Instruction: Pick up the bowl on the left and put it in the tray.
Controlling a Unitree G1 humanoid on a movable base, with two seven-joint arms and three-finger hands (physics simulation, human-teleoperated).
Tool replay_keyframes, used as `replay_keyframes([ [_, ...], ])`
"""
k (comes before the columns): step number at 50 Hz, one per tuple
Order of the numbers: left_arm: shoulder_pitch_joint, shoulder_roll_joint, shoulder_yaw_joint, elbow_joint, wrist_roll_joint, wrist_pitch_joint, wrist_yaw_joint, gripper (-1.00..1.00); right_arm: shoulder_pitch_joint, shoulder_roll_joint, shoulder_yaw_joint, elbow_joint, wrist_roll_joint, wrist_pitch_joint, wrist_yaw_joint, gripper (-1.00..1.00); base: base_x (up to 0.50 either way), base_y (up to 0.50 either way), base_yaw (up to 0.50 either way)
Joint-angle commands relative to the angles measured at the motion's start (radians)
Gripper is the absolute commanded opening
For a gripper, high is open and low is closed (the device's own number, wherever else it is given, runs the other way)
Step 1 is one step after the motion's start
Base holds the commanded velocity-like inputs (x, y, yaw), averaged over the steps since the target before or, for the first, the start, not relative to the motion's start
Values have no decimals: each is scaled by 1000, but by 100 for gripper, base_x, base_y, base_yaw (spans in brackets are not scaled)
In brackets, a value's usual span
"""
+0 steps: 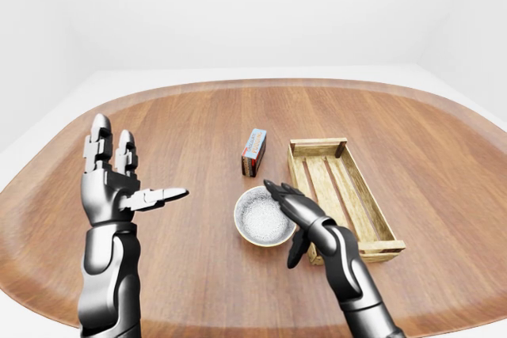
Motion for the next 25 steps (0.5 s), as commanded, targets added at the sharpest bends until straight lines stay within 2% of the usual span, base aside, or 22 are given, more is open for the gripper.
replay_keyframes([
  [1,0,0,1,0,-1,0,0,100,-17,5,3,53,-15,0,-2,100,0,0,0],
  [25,-1,2,4,-2,-3,0,3,100,-49,21,16,182,-25,0,-49,100,0,0,0],
])
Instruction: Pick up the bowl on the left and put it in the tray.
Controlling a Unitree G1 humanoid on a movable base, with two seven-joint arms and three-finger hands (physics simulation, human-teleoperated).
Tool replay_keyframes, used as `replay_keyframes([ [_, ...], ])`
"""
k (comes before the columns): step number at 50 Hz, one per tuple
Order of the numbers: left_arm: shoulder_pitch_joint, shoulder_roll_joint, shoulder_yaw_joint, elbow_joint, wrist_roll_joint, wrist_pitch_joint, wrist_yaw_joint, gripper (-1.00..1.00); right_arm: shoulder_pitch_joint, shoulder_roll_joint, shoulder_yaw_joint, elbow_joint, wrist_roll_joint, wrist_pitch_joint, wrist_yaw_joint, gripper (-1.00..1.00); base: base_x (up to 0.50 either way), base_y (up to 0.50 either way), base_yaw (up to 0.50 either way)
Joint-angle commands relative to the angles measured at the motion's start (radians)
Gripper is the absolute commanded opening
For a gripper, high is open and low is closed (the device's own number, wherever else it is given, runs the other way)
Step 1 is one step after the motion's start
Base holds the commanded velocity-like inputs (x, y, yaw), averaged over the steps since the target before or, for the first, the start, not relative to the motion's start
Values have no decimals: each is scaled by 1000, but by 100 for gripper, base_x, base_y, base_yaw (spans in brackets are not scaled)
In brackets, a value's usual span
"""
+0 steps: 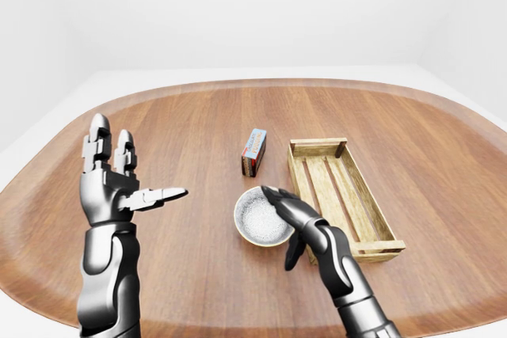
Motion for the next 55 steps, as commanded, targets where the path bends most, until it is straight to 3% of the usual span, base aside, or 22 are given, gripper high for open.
replay_keyframes([
  [1,-2,1,1,2,-1,0,1,100,-13,7,6,62,-2,0,-25,100,0,0,0],
  [55,0,0,1,-10,-1,0,6,100,-31,44,49,311,16,0,-155,100,0,0,0],
])
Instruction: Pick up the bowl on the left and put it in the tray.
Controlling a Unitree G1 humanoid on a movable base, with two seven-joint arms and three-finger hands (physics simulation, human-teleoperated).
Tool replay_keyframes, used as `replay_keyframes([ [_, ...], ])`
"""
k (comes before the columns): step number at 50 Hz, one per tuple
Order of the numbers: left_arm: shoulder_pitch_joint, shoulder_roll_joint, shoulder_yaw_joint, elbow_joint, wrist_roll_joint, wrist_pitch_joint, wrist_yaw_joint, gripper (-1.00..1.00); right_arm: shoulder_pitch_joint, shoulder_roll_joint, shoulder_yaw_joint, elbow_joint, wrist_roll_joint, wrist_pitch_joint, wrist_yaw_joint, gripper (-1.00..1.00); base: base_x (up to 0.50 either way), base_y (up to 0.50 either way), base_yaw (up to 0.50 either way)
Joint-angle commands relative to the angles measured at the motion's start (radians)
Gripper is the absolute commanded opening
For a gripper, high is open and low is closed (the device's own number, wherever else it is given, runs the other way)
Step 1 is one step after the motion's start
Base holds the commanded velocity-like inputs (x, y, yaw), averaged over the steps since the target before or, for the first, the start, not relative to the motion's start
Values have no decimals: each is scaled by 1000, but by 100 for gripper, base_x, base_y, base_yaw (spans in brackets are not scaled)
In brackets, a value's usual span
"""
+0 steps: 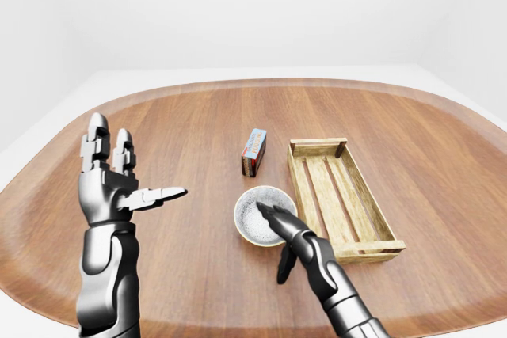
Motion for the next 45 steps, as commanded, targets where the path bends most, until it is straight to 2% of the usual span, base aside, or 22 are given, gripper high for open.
replay_keyframes([
  [1,1,-1,0,-1,2,0,1,100,-14,8,7,73,4,0,-37,100,0,0,0],
  [27,0,-2,-5,-5,2,0,2,100,-75,33,14,222,-20,0,-73,100,0,0,0],
  [29,1,-3,-6,-7,4,0,3,100,-73,34,16,217,-23,0,-68,76,0,0,0],
  [30,2,-4,-8,-5,5,0,1,100,-68,35,20,205,-28,0,-62,36,0,0,0],
  [31,2,-5,-8,-5,5,0,1,100,-67,35,20,203,-28,0,-61,36,0,0,0],
  [32,4,-5,-9,-9,6,0,2,100,-71,36,19,216,-25,0,-68,-11,0,0,0],
  [33,4,-5,-9,-9,6,0,2,100,-72,36,18,218,-25,0,-69,-11,0,0,0],
  [34,3,-5,-9,-13,6,0,3,100,-66,38,23,208,-28,0,-64,-75,0,0,0],
  [36,3,-6,-9,-9,8,0,2,100,-62,39,25,201,-30,0,-62,-100,0,0,0],
  [45,0,-3,-6,-3,7,0,0,100,-38,47,40,160,-39,0,-45,-100,0,0,0],
])
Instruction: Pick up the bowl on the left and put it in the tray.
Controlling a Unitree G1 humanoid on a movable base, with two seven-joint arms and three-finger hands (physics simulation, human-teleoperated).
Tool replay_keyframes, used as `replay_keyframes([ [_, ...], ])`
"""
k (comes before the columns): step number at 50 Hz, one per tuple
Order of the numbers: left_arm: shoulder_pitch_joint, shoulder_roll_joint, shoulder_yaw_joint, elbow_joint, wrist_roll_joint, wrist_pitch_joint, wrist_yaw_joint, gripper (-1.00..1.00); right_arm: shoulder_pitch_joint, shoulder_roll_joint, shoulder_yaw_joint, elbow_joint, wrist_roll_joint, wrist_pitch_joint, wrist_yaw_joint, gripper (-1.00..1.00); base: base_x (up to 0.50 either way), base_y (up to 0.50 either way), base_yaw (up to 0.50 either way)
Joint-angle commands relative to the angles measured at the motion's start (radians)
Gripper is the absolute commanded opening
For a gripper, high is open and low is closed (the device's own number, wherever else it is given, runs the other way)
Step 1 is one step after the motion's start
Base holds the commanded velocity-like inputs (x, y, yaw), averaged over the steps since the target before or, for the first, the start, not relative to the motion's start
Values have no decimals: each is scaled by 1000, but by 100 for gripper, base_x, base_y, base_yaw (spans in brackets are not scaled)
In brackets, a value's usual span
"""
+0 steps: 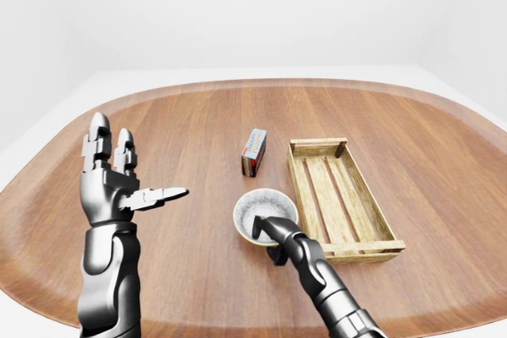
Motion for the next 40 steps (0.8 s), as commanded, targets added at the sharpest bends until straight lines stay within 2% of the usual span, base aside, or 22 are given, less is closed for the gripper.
replay_keyframes([
  [1,-1,2,3,-1,-1,0,0,100,31,13,23,-22,-6,0,37,-100,0,0,0],
  [16,-1,0,0,3,-1,0,0,100,31,23,47,-110,-54,0,111,-100,0,0,0],
  [22,-5,3,5,-1,-7,0,4,100,7,38,49,-85,-70,0,112,-100,0,0,0],
  [40,-2,2,2,-1,-4,0,3,100,-78,47,12,-357,-174,0,322,-100,0,0,0],
])
